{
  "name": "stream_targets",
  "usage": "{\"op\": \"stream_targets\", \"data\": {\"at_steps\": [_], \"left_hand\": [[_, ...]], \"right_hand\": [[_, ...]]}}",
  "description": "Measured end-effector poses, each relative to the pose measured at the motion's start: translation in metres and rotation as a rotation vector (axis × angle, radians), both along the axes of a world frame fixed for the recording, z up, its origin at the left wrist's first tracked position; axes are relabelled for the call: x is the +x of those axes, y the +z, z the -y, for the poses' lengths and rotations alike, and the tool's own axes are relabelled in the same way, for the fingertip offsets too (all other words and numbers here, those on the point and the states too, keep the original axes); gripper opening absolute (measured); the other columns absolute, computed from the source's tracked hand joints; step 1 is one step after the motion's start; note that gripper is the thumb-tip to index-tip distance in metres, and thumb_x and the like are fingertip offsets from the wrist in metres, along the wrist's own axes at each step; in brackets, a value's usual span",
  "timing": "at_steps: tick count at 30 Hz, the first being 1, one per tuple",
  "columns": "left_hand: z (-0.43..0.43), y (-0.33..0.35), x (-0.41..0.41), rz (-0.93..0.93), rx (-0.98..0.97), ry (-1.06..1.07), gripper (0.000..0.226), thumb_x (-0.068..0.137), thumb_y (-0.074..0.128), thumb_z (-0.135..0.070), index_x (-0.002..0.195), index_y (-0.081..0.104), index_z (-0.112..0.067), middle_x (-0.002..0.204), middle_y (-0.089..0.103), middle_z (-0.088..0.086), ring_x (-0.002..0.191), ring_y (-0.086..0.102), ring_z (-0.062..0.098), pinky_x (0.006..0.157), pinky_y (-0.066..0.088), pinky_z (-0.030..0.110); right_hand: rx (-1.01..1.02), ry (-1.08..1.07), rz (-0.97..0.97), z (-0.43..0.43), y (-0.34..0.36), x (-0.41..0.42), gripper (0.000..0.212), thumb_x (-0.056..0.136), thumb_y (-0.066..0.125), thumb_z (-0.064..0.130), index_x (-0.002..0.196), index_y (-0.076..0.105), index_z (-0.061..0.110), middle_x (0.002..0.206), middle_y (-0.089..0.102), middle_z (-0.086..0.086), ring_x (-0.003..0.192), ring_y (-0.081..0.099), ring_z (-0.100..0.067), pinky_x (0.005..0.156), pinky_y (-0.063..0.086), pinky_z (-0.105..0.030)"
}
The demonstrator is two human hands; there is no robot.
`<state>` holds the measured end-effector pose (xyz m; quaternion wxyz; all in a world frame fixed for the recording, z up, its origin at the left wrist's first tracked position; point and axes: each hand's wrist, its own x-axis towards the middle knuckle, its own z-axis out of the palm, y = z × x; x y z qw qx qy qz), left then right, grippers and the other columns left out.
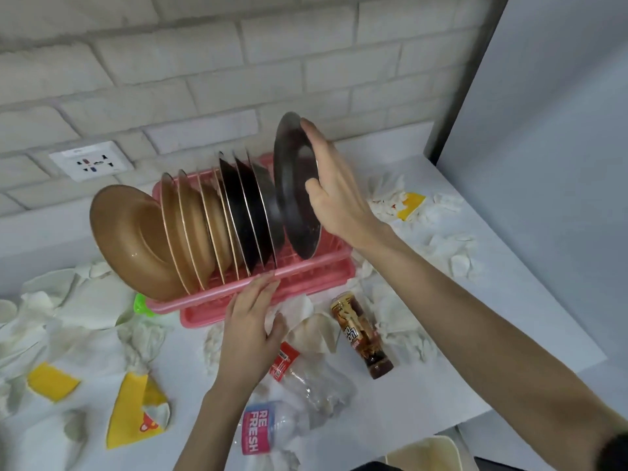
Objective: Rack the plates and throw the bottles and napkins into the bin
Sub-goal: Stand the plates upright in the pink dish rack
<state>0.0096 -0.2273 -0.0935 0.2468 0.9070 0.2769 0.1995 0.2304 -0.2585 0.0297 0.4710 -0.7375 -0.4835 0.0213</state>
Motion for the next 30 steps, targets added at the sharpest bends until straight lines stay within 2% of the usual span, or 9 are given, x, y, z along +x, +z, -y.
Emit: {"op": "stream_targets", "data": {"at_steps": [2, 3, 6, 10, 14, 17, 20, 24, 30], "left_hand": [[0.003, -0.001, 0.002, 0.009, -0.007, 0.015, 0.058, 0.083, 0.073, -0.007, 0.138, 0.056, -0.017, 0.147, 0.047, -0.007, 0.135, 0.042, 0.013, 0.111, 0.038, 0.050], [0.004, -0.001, 0.003, 0.016, -0.009, 0.022, 0.057, 0.083, 0.072, -0.007, 0.137, 0.056, -0.017, 0.147, 0.047, -0.007, 0.136, 0.042, 0.013, 0.111, 0.038, 0.050], [0.008, -0.001, 0.005, 0.031, -0.013, 0.037, 0.054, 0.084, 0.071, -0.005, 0.135, 0.058, -0.017, 0.147, 0.047, -0.007, 0.137, 0.041, 0.014, 0.111, 0.037, 0.049], [0.010, -0.003, 0.006, 0.013, -0.025, 0.067, 0.050, 0.083, 0.072, -0.006, 0.131, 0.062, -0.019, 0.148, 0.046, -0.010, 0.137, 0.041, 0.015, 0.111, 0.038, 0.048], [0.010, -0.003, 0.007, -0.016, -0.040, 0.098, 0.045, 0.085, 0.070, -0.008, 0.127, 0.063, -0.023, 0.149, 0.044, -0.015, 0.137, 0.041, 0.014, 0.109, 0.040, 0.052], [0.013, -0.002, 0.008, -0.001, -0.052, 0.098, 0.044, 0.085, 0.070, -0.007, 0.125, 0.064, -0.023, 0.149, 0.043, -0.016, 0.137, 0.041, 0.013, 0.108, 0.041, 0.052], [0.013, -0.002, 0.008, 0.009, -0.063, 0.104, 0.043, 0.084, 0.069, -0.007, 0.123, 0.064, -0.024, 0.149, 0.042, -0.017, 0.137, 0.041, 0.011, 0.108, 0.041, 0.051], [0.013, -0.003, 0.008, 0.016, -0.065, 0.106, 0.042, 0.084, 0.069, -0.007, 0.121, 0.065, -0.023, 0.149, 0.043, -0.016, 0.137, 0.040, 0.010, 0.108, 0.041, 0.052], [0.011, -0.005, 0.006, 0.026, -0.064, 0.093, 0.039, 0.083, 0.069, -0.005, 0.118, 0.067, -0.023, 0.150, 0.042, -0.016, 0.139, 0.038, 0.007, 0.108, 0.040, 0.053]], "right_hand": [[-0.026, 0.000, 0.034, -0.004, -0.006, 0.003, 0.078, 0.084, 0.041, -0.002, 0.155, 0.017, 0.020, 0.149, 0.037, -0.014, 0.110, 0.058, -0.034, 0.091, 0.052, -0.046], [-0.037, 0.004, 0.038, -0.005, -0.009, 0.004, 0.078, 0.085, 0.041, -0.001, 0.155, 0.016, 0.021, 0.148, 0.037, -0.014, 0.112, 0.057, -0.035, 0.089, 0.052, -0.047], [-0.075, 0.000, 0.068, -0.010, -0.014, 0.004, 0.076, 0.086, 0.042, 0.001, 0.156, 0.016, 0.019, 0.141, 0.041, -0.018, 0.115, 0.053, -0.034, 0.084, 0.052, -0.041], [-0.127, 0.019, 0.144, -0.017, -0.022, 0.004, 0.070, 0.092, 0.043, 0.009, 0.156, 0.016, 0.020, 0.139, 0.040, -0.018, 0.072, 0.050, -0.022, 0.058, 0.046, -0.035], [-0.141, 0.028, 0.191, -0.023, -0.029, 0.004, 0.063, 0.096, 0.042, 0.016, 0.155, 0.020, 0.017, 0.136, 0.043, -0.019, 0.073, 0.060, -0.028, 0.056, 0.054, -0.038], [-0.149, 0.041, 0.209, -0.025, -0.031, 0.001, 0.058, 0.101, 0.041, 0.023, 0.155, 0.021, 0.018, 0.135, 0.044, -0.018, 0.060, 0.052, -0.020, 0.050, 0.045, -0.031], [-0.156, 0.031, 0.237, -0.029, -0.031, 0.001, 0.055, 0.102, 0.040, 0.026, 0.154, 0.024, 0.018, 0.138, 0.043, -0.018, 0.065, 0.052, -0.021, 0.052, 0.037, -0.028], [-0.173, 0.006, 0.233, -0.042, -0.029, 0.002, 0.054, 0.102, 0.039, 0.028, 0.153, 0.025, 0.016, 0.140, 0.043, -0.019, 0.089, 0.064, -0.032, 0.053, 0.046, -0.032], [-0.130, 0.091, 0.249, -0.038, -0.037, -0.006, 0.056, 0.102, 0.038, 0.030, 0.154, 0.019, 0.023, 0.143, 0.042, -0.015, 0.081, 0.065, -0.029, 0.053, 0.055, -0.038]]}}
